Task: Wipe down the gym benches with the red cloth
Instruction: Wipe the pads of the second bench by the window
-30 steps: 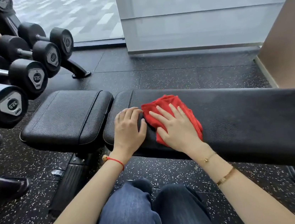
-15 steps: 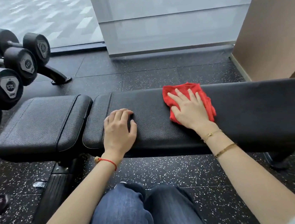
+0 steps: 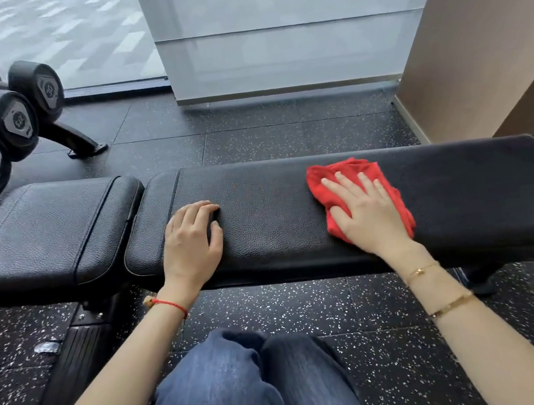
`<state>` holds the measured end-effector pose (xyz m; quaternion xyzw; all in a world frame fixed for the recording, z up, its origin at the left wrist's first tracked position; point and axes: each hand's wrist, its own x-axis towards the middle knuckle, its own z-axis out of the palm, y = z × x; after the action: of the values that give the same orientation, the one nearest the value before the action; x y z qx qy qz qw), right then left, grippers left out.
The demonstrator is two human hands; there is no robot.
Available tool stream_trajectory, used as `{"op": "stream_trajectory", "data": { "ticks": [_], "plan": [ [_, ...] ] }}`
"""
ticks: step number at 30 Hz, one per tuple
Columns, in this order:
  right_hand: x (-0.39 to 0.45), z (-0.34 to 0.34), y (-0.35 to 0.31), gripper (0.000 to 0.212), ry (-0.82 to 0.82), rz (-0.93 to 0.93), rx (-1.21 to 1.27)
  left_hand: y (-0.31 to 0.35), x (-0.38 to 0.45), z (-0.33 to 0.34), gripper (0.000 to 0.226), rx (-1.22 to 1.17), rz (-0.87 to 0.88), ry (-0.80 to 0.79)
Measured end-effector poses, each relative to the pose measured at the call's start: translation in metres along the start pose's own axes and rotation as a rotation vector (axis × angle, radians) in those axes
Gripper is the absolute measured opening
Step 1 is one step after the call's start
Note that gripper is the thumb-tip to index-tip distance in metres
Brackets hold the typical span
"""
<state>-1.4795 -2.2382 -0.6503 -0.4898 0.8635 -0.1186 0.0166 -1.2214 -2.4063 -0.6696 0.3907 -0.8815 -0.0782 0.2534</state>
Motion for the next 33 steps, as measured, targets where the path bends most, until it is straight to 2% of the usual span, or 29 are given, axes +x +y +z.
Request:
{"op": "stream_trajectory", "data": {
  "ticks": [3,5,12,16,20,25,29,33],
  "plan": [
    [0.023,-0.003,0.008,0.055,-0.002,0.133,-0.004,0.002,0.0,0.001,0.041,-0.005,0.004,0.005],
    [0.037,0.0,-0.006,0.055,-0.018,0.132,0.012,0.001,-0.001,0.001,0.04,-0.003,-0.001,0.007],
    [0.023,0.016,-0.074,0.057,-0.058,-0.148,0.054,-0.001,-0.002,0.003,0.037,-0.016,-0.002,0.025],
    [-0.002,0.016,-0.066,0.057,-0.042,-0.217,0.068,0.001,0.0,0.002,0.039,-0.022,-0.015,0.024],
    [-0.021,0.01,-0.027,0.056,0.002,-0.15,0.047,0.021,-0.004,0.005,0.038,0.003,-0.036,0.016],
    [-0.02,-0.007,0.039,0.055,0.051,0.109,-0.002,0.06,-0.001,0.019,0.031,-0.022,0.052,-0.025],
    [0.02,-0.013,0.041,0.054,0.029,0.288,0.006,0.081,0.009,0.029,0.029,-0.025,0.102,-0.049],
    [0.035,-0.007,0.001,0.055,-0.022,0.149,0.055,0.092,0.013,0.035,0.027,-0.026,0.111,-0.061]
  ]
}}
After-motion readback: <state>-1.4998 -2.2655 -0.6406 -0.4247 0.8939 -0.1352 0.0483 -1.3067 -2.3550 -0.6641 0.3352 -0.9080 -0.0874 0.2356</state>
